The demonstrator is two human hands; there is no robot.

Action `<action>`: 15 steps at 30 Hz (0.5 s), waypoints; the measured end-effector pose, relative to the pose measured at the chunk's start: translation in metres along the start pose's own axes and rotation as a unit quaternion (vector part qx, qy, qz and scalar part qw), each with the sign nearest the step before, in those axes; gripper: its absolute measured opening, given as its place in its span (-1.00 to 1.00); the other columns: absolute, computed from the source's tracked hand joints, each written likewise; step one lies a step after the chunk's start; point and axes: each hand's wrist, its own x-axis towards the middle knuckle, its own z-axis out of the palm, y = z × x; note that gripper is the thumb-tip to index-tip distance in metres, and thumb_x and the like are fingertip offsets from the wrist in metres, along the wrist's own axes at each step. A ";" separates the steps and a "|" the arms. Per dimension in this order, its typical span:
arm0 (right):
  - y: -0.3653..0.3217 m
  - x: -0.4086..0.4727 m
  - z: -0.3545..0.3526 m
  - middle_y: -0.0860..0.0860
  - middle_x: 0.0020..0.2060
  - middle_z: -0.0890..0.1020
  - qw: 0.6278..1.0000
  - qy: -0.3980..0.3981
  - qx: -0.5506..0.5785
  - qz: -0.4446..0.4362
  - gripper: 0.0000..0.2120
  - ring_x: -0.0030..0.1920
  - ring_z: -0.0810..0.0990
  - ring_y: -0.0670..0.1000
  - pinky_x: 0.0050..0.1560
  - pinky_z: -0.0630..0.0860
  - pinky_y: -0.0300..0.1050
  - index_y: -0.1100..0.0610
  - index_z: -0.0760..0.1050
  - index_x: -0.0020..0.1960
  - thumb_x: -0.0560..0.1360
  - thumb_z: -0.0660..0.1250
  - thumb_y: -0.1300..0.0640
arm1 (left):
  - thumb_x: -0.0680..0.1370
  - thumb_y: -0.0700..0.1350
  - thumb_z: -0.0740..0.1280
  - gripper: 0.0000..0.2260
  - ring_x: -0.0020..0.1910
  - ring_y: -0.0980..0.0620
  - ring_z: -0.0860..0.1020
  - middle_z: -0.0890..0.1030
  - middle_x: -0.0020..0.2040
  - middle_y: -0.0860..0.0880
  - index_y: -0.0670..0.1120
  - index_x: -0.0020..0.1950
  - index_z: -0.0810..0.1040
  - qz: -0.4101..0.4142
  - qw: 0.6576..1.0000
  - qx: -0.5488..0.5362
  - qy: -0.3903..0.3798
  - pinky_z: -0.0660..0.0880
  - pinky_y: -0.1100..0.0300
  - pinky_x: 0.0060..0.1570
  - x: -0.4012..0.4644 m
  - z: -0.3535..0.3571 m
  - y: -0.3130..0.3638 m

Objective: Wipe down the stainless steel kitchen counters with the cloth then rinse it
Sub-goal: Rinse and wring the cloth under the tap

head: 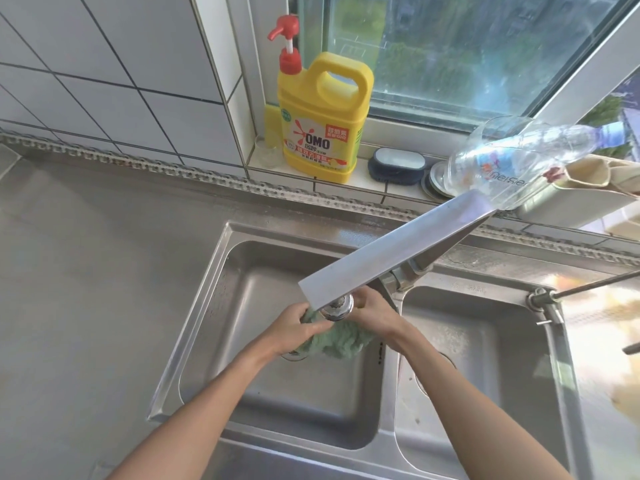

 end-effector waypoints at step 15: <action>0.019 -0.007 0.064 0.12 -0.14 0.75 0.948 0.200 0.224 0.101 -0.79 -0.20 0.71 0.01 -0.29 0.61 -0.14 0.24 0.62 0.04 0.58 0.34 0.10 | 0.46 0.05 0.39 -0.79 -0.11 0.05 0.65 0.72 -0.09 0.03 -0.02 0.01 0.63 -0.111 0.953 -0.124 0.254 0.62 0.05 -0.02 0.003 0.013 0.006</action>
